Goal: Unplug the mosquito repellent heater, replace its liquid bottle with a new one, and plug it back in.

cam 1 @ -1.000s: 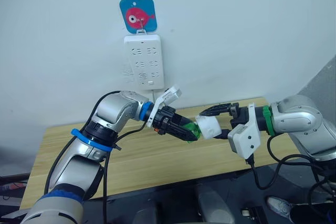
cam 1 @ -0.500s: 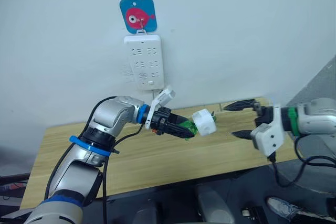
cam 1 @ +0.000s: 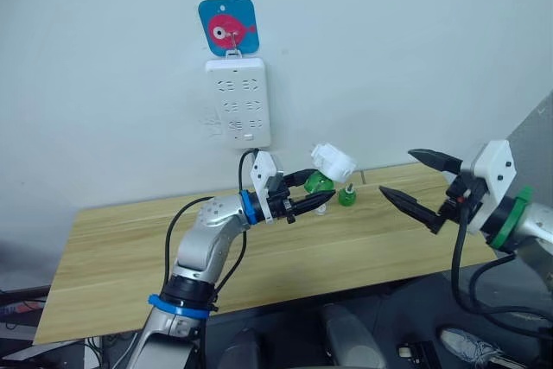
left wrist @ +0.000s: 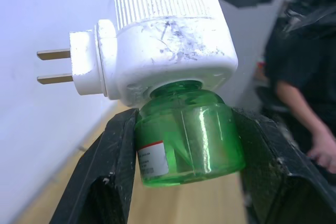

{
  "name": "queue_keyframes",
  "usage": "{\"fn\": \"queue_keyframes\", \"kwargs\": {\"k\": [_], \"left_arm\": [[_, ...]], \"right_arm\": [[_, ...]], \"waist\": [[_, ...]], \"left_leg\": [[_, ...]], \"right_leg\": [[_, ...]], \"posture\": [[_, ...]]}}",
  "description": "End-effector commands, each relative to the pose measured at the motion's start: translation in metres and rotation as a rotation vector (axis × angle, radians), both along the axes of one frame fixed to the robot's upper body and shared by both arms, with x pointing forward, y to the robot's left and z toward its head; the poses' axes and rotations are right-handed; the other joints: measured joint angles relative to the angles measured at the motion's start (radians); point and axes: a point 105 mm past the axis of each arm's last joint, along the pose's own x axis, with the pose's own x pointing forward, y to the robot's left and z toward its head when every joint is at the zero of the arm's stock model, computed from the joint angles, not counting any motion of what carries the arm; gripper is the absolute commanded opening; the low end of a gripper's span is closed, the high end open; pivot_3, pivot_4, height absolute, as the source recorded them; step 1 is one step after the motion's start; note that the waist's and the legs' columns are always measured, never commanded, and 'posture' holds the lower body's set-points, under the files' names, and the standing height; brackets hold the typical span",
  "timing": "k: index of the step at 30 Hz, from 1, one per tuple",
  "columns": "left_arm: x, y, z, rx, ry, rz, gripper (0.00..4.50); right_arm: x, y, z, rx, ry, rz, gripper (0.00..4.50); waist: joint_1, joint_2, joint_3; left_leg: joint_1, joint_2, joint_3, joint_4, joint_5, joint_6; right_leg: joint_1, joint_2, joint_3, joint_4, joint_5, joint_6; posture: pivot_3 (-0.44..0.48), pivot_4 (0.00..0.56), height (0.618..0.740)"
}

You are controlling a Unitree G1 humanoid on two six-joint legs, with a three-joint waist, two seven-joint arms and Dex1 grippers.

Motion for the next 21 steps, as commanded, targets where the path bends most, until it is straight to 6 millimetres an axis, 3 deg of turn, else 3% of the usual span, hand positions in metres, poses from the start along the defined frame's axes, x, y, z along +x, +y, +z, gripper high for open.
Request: {"fn": "queue_keyframes", "kwargs": {"k": [1,11,21], "left_arm": [[-0.001,0.002,0.024,-0.054,-0.181,0.078,2.40],[0.000,0.007,0.035,-0.102,-0.314,0.167,2.40],[0.001,0.000,0.043,-0.121,-0.371,0.156,2.40]], "right_arm": [[-0.004,0.012,0.018,0.245,0.034,-0.048,4.50],[-0.006,0.037,0.024,0.529,0.239,0.062,4.50],[0.009,0.064,0.025,0.547,0.285,0.139,4.50]], "waist": [[0.001,0.000,-0.001],[-0.005,0.001,-0.012],[-0.007,0.000,-0.019]], "left_leg": [[0.000,0.000,0.000,0.000,0.000,0.000],[-0.001,-0.001,0.000,0.000,-0.001,0.001],[-0.001,-0.001,0.000,0.000,-0.001,0.002]], "right_leg": [[0.000,0.000,0.000,0.000,0.000,0.000],[0.000,0.001,0.001,-0.001,-0.001,0.001],[0.000,0.006,0.001,-0.001,-0.001,0.002]], "posture": [[-0.291,0.125,0.730],[-0.292,0.107,0.730],[-0.289,0.101,0.730]]}}
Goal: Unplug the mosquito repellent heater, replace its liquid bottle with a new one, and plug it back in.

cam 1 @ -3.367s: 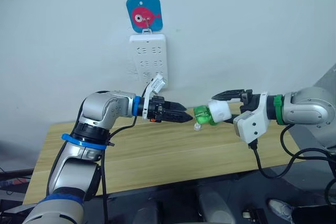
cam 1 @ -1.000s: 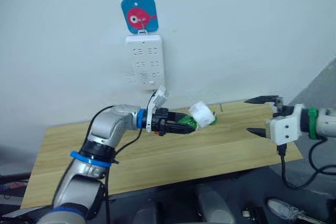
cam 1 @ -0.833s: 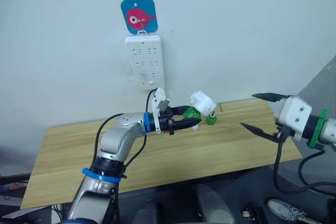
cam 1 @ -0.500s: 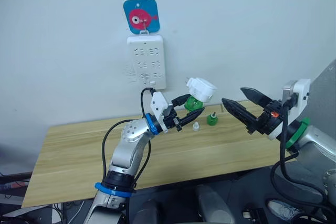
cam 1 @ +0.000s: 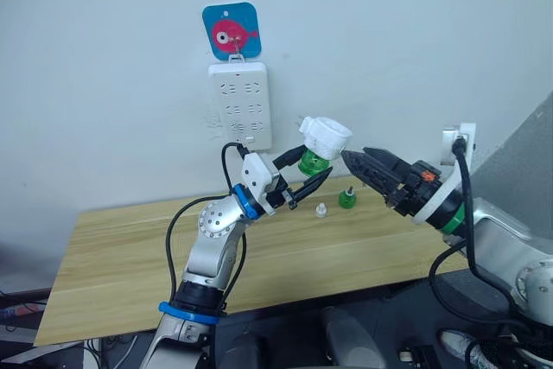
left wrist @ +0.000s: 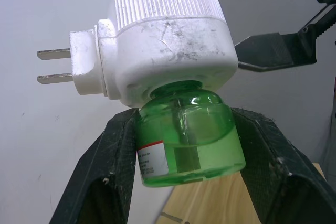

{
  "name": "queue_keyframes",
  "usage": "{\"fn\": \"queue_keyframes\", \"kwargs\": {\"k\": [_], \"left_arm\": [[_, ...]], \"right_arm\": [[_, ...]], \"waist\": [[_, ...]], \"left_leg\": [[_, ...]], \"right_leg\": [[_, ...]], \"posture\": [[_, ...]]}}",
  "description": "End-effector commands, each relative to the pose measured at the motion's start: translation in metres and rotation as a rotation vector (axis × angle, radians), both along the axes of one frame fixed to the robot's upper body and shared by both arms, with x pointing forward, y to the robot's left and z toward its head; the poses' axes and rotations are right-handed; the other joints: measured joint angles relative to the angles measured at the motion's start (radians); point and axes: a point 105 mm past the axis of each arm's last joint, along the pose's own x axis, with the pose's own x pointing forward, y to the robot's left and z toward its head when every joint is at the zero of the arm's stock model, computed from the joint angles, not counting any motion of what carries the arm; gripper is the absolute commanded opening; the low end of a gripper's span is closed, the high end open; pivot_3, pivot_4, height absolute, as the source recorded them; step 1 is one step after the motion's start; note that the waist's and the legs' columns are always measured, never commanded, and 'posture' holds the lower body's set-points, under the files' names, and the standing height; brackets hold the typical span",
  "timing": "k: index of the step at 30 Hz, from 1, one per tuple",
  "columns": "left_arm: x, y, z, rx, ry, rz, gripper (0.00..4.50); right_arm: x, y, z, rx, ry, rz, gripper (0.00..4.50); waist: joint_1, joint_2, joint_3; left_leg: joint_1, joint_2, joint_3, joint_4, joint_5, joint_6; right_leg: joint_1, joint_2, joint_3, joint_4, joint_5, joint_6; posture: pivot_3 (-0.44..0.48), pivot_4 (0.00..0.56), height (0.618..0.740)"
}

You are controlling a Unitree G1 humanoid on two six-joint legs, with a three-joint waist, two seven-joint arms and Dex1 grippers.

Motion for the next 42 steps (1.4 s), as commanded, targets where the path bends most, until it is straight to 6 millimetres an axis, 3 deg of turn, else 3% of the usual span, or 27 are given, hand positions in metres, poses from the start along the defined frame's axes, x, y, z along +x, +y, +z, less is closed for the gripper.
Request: {"fn": "queue_keyframes", "kwargs": {"k": [1,12,31,34,37,42], "left_arm": [[-0.004,-0.004,0.016,-0.027,-0.070,-0.006,2.40],[-0.007,-0.005,0.022,-0.042,-0.082,-0.020,2.40],[-0.014,-0.009,0.026,-0.035,-0.100,-0.053,2.40],[-0.014,-0.009,0.025,-0.032,-0.099,-0.056,2.40],[-0.014,-0.009,0.025,-0.032,-0.097,-0.055,2.40],[-0.017,-0.011,0.023,-0.031,-0.091,-0.073,2.40]], "right_arm": [[0.002,0.008,0.011,0.019,-0.052,0.025,4.50],[0.018,0.018,0.015,-0.032,-0.121,0.045,4.50],[0.026,0.027,0.021,0.014,-0.143,0.083,4.50],[0.027,0.028,0.022,0.022,-0.144,0.084,3.94],[0.027,0.028,0.022,0.023,-0.145,0.087,3.00],[0.026,0.030,0.022,0.026,-0.146,0.097,3.00]], "waist": [[0.000,0.000,-0.001],[0.000,0.000,-0.002],[-0.001,0.001,-0.002],[-0.001,0.001,-0.002],[-0.001,0.001,-0.002],[-0.001,0.001,-0.002]], "left_leg": [[0.000,0.000,0.000,0.000,0.000,0.000],[0.000,0.001,-0.001,0.000,0.000,0.000],[0.000,0.001,-0.001,0.000,0.000,0.000],[0.000,0.001,-0.001,0.000,0.000,0.000],[0.000,0.001,-0.001,0.000,0.000,0.000],[0.000,0.001,-0.001,0.000,0.000,0.000]], "right_leg": [[0.000,0.000,0.000,0.000,0.000,0.000],[0.000,0.000,0.000,0.000,0.000,0.000],[0.000,-0.003,0.000,0.000,0.000,0.000],[0.000,-0.003,0.000,0.000,0.000,0.000],[0.000,-0.004,0.000,0.000,0.000,0.000],[0.000,-0.004,0.000,0.000,0.000,0.000]], "posture": [[-0.289,0.101,0.730],[-0.286,0.097,0.730],[-0.285,0.095,0.730],[-0.285,0.095,0.730],[-0.285,0.095,0.730],[-0.285,0.095,0.730]]}}
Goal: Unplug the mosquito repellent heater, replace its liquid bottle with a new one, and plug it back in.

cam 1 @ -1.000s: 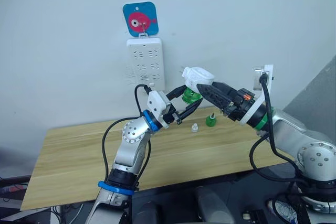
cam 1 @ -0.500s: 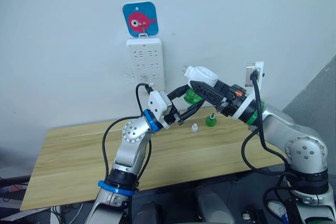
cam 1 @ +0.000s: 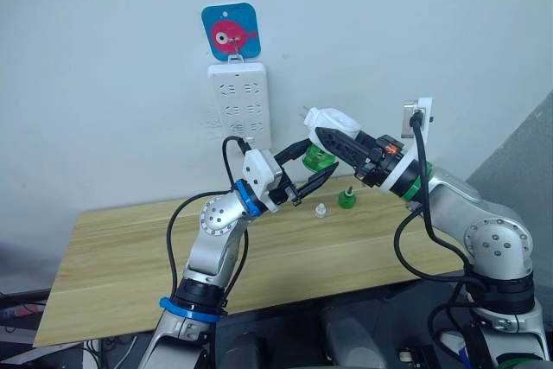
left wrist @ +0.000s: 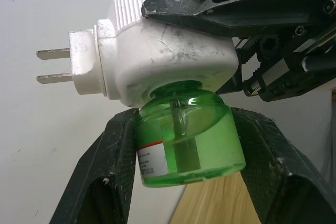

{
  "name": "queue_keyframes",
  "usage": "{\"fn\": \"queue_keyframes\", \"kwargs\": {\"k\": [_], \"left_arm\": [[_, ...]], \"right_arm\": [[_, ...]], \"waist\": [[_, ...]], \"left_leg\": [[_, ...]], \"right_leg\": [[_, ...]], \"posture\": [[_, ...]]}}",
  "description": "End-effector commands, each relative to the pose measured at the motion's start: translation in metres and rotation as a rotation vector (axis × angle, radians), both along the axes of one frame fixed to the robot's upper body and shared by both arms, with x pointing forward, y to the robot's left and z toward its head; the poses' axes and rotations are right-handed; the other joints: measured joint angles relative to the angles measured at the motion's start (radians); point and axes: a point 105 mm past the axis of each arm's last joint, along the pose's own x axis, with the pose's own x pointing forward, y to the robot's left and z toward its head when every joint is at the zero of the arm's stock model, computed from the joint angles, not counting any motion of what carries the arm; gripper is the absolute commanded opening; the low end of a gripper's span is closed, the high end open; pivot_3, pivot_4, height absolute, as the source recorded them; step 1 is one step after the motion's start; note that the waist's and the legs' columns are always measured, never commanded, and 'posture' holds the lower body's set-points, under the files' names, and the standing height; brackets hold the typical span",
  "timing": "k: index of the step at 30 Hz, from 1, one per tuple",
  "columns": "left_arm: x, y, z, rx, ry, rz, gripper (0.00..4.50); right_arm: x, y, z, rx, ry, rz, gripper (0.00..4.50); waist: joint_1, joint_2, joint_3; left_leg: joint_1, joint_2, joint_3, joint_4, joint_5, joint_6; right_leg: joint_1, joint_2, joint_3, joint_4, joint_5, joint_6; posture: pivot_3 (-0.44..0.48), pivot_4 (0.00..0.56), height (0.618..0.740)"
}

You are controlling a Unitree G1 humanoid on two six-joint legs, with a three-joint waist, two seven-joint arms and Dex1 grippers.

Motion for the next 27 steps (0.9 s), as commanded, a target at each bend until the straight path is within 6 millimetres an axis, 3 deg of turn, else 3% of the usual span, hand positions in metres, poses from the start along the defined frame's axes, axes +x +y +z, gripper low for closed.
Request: {"fn": "queue_keyframes", "kwargs": {"k": [1,5,6,11,13,17,22,27], "left_arm": [[-0.012,-0.007,0.011,-0.024,-0.041,-0.068,2.40],[-0.010,-0.002,0.009,-0.033,-0.025,-0.046,2.40],[-0.009,-0.001,0.008,-0.030,-0.021,-0.041,3.12],[-0.008,0.007,0.002,0.011,-0.001,-0.027,4.49],[-0.005,0.022,-0.007,0.065,0.034,0.015,4.50],[0.004,0.078,-0.026,0.112,0.188,0.224,4.50],[0.003,0.127,-0.022,0.076,0.255,0.435,4.50],[0.019,0.152,-0.014,0.059,0.261,0.529,4.50]], "right_arm": [[-0.009,0.007,0.013,0.021,-0.058,0.051,3.00],[-0.010,0.008,0.013,0.029,-0.056,0.050,3.00],[-0.010,0.008,0.012,0.031,-0.055,0.049,3.00],[-0.010,0.006,0.012,0.039,-0.052,0.033,3.00],[-0.009,0.002,0.010,0.030,-0.056,0.010,3.00],[-0.004,-0.011,-0.004,-0.140,-0.080,-0.093,3.00],[-0.004,-0.012,-0.014,-0.277,-0.128,-0.133,3.00],[-0.011,0.001,-0.013,-0.358,-0.201,-0.086,3.00]], "waist": [[0.000,0.000,0.000],[0.000,0.000,0.000],[0.000,0.000,0.000],[-0.001,0.000,0.000],[-0.001,0.000,0.000],[0.000,0.001,-0.002],[0.009,0.001,-0.002],[0.042,0.001,-0.003]], "left_leg": [[0.000,0.000,0.000,0.000,0.000,0.000],[0.000,0.000,0.000,0.000,0.000,0.000],[0.000,0.000,0.000,0.000,0.000,0.000],[0.000,0.000,0.000,0.000,0.000,0.000],[0.000,0.000,0.000,-0.001,0.000,0.000],[0.001,0.001,0.000,-0.002,0.000,0.000],[0.001,0.001,0.000,-0.002,0.000,0.000],[0.001,0.000,0.000,-0.002,0.000,0.000]], "right_leg": [[0.000,0.000,0.000,0.000,0.000,0.000],[0.000,0.000,0.000,0.000,0.000,0.000],[0.000,0.000,0.000,0.000,0.000,0.000],[0.000,0.000,0.000,0.000,0.000,0.000],[0.000,0.000,0.000,0.000,0.000,0.000],[-0.001,0.000,0.000,0.000,0.000,0.000],[-0.001,-0.001,0.000,0.000,0.000,0.000],[-0.001,-0.001,-0.001,0.000,0.000,0.000]], "posture": [[-0.285,0.095,0.730],[-0.273,0.093,0.730],[-0.272,0.093,0.730],[-0.269,0.092,0.730],[-0.268,0.092,0.730],[-0.250,0.094,0.730],[-0.201,0.097,0.730],[-0.136,0.100,0.730]]}}
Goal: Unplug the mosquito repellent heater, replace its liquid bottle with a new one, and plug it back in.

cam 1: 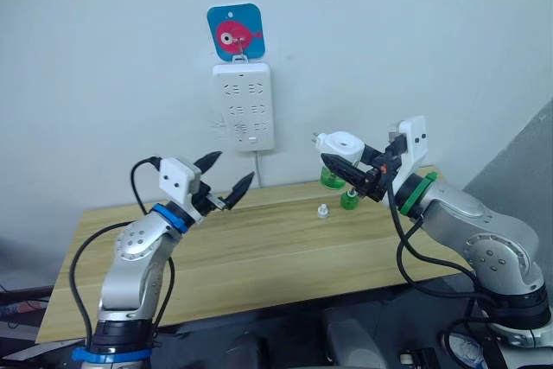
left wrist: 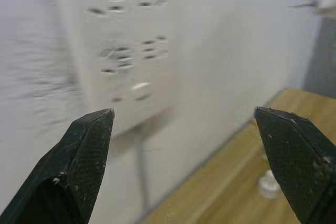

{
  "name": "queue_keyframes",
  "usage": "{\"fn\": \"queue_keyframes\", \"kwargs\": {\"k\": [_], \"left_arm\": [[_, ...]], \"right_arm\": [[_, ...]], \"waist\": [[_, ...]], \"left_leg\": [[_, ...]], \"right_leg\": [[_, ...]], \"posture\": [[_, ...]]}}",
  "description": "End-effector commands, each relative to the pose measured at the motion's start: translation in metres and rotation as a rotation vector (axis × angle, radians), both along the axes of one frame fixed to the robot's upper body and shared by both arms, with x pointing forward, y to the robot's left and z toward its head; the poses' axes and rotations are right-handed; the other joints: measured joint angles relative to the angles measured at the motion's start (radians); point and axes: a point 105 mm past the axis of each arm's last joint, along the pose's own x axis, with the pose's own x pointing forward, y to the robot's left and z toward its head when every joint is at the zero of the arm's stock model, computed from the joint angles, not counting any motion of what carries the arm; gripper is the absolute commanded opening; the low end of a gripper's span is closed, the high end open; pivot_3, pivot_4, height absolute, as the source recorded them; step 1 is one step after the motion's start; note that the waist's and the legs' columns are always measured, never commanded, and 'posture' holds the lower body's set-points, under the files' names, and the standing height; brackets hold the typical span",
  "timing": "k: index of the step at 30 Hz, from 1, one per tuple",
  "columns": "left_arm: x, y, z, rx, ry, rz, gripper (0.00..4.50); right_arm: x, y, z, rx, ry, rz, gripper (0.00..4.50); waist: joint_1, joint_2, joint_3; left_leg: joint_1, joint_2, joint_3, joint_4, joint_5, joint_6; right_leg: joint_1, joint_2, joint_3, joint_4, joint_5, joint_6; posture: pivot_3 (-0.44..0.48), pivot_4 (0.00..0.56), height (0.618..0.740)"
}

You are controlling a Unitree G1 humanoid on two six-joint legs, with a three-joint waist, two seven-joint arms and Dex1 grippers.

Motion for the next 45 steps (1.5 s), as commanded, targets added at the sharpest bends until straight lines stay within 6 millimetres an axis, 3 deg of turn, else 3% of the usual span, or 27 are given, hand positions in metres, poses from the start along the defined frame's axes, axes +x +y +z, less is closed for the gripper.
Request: {"fn": "queue_keyframes", "kwargs": {"k": [1,9,21,45], "left_arm": [[0.013,0.010,0.020,-0.019,-0.048,0.018,4.50],[0.047,0.007,0.024,-0.041,0.020,-0.090,4.50],[0.083,-0.002,0.038,0.001,-0.009,-0.153,4.50],[0.095,-0.053,0.056,0.076,0.030,-0.439,4.50]], "right_arm": [[-0.010,0.013,0.017,-0.040,-0.106,0.068,3.00],[-0.014,0.027,0.019,-0.120,-0.160,0.126,3.00],[-0.018,0.026,0.013,-0.145,-0.159,0.115,3.00],[-0.022,0.019,0.011,-0.151,-0.142,0.091,3.00]], "waist": [[0.019,0.000,0.000],[0.049,-0.002,-0.001],[0.048,-0.003,-0.002],[0.069,-0.005,-0.003]], "left_leg": [[0.000,0.000,0.000,0.000,0.000,0.000],[0.000,-0.002,0.001,0.000,0.000,0.000],[0.000,-0.001,0.000,0.000,0.000,0.000],[-0.002,-0.005,-0.004,0.003,0.001,-0.001]], "right_leg": [[0.000,0.000,0.000,0.000,0.000,0.000],[0.000,0.000,-0.003,0.000,0.000,0.000],[0.000,-0.001,-0.002,0.000,0.000,-0.001],[0.001,-0.003,-0.004,0.001,0.001,-0.001]], "posture": [[-0.135,0.101,0.730],[-0.161,0.098,0.730],[-0.184,0.100,0.730],[-0.227,0.101,0.730]]}}
